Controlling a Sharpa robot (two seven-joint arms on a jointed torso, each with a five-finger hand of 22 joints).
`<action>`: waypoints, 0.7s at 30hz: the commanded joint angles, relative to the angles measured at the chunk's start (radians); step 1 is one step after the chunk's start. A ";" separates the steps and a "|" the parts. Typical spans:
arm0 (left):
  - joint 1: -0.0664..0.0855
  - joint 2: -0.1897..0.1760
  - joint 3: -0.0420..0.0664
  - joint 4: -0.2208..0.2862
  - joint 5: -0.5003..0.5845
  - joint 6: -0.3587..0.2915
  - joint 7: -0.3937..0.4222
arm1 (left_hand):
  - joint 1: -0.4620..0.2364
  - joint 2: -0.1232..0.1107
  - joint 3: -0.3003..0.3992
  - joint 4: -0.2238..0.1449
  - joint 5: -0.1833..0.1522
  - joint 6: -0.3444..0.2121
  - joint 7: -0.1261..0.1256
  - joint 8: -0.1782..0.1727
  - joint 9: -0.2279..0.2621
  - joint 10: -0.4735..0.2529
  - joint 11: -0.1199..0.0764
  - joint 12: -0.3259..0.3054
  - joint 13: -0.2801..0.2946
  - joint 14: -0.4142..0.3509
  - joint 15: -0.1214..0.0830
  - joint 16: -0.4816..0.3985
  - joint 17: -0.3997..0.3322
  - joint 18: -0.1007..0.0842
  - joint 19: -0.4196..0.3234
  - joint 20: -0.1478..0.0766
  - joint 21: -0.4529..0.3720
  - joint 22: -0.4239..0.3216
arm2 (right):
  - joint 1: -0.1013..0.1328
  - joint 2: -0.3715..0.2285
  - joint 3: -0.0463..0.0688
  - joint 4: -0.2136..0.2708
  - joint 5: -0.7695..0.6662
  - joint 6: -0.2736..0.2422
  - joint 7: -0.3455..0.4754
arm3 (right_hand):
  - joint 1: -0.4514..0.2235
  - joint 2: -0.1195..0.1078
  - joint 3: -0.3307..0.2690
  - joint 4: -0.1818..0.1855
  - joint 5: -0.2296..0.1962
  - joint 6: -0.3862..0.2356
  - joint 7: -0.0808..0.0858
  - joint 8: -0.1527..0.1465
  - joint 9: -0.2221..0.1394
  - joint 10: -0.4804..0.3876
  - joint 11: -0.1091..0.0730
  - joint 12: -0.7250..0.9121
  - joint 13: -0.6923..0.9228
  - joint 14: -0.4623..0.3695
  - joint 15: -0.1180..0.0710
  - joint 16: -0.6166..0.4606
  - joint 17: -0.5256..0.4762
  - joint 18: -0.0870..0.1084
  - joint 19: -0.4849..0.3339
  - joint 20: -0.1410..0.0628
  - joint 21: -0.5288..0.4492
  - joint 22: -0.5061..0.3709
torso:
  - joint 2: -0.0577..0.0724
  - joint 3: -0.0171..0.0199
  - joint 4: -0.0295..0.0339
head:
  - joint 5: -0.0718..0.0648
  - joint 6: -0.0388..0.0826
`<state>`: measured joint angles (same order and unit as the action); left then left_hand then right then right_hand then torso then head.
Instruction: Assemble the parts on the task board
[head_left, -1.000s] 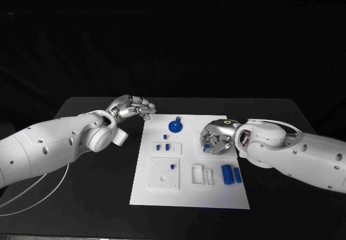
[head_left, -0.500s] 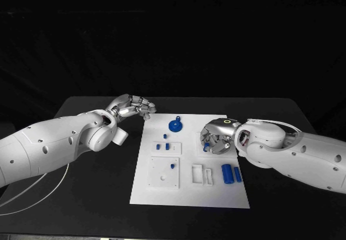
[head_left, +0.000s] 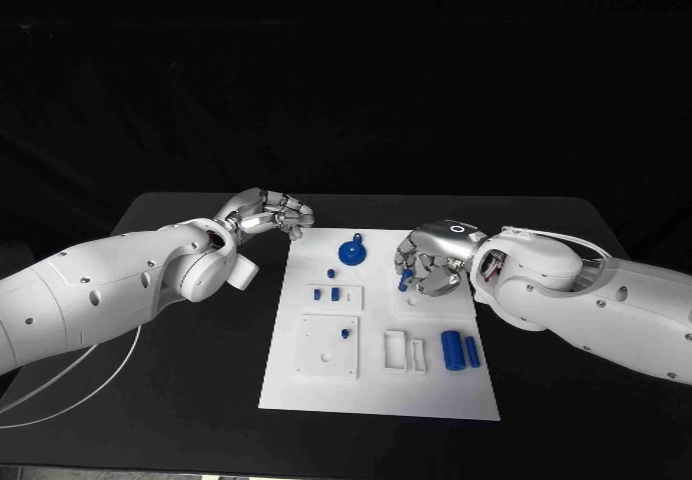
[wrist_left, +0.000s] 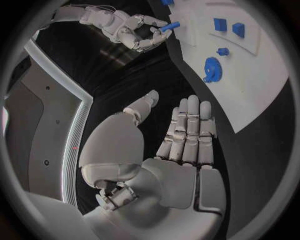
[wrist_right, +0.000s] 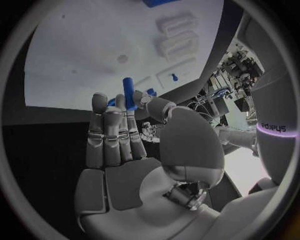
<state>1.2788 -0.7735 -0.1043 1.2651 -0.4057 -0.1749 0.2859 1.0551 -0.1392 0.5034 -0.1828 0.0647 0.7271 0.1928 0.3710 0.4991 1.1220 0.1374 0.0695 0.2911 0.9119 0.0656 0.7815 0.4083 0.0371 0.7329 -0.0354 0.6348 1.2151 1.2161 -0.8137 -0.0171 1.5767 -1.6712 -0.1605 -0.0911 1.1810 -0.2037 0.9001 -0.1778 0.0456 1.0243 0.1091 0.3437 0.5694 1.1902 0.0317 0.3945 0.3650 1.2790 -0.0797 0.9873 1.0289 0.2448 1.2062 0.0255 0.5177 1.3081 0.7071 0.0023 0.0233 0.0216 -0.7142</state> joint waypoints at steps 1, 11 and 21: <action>0.001 0.004 0.001 0.000 0.005 0.015 0.010 | -0.006 0.008 0.001 0.004 0.007 -0.006 0.005 0.006 -0.001 -0.008 0.001 0.004 0.002 0.005 0.004 -0.006 0.001 0.020 0.004 0.005 -0.007 0.001 | 0.000 0.006 0.008 0.018 -0.035 -0.082 0.020 | 0.006 -0.004 0.007 -0.001 0.003 0.008 -0.002 0.005 0.004 0.005 -0.004 0.008 0.045 0.005 -0.002 0.007 -0.002 0.017 0.007 -0.001 0.006 0.020 | 0.000 -0.0002 0.0003 | 0.001 0.000; 0.001 0.004 0.001 0.003 0.005 0.014 0.010 | -0.006 0.008 0.001 0.004 0.007 -0.006 0.005 0.007 -0.002 -0.008 0.001 0.004 0.002 0.005 0.004 -0.006 0.002 0.020 0.005 0.005 -0.007 0.001 | 0.000 0.067 0.007 0.073 -0.008 -0.071 0.045 | 0.007 -0.012 0.014 0.003 0.003 0.012 -0.004 0.008 0.011 0.008 -0.007 0.012 0.050 0.013 -0.005 0.010 -0.005 0.017 0.016 -0.005 0.011 0.020 | 0.000 -0.0017 -0.0017 | 0.007 -0.001; 0.001 0.015 0.001 0.002 0.005 0.016 0.011 | -0.005 0.007 0.000 0.003 0.007 -0.007 0.005 0.008 -0.003 -0.008 0.001 0.004 0.002 0.005 0.003 -0.007 0.003 0.020 0.005 0.005 -0.008 0.002 | -0.027 0.163 -0.031 0.074 -0.028 -0.053 0.052 | 0.005 -0.011 0.015 0.004 0.003 0.009 -0.004 0.006 0.013 0.006 -0.006 0.011 0.050 0.012 -0.005 0.008 -0.007 0.017 0.015 -0.005 0.011 0.019 | 0.001 -0.0020 0.0029 | 0.016 -0.001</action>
<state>1.2786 -0.7612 -0.1043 1.2661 -0.4054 -0.1731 0.2863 1.0551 -0.1392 0.5034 -0.1828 0.0687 0.7271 0.1928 0.3748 0.4974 1.1219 0.1374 0.0695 0.2918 0.9119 0.0656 0.7815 0.4101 0.0367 0.7329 -0.0354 0.6308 1.2160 1.1933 -0.6571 -0.0462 1.6527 -1.6816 -0.2182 -0.0534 1.1862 -0.2095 0.9113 -0.1756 0.0455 1.0295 0.1032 0.3483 0.5804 1.1937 0.0282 0.4049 0.4026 1.2889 -0.0822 0.9935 1.0231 0.2445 1.2171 0.0214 0.5248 1.3078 0.7071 0.0011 0.0239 0.0337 -0.7149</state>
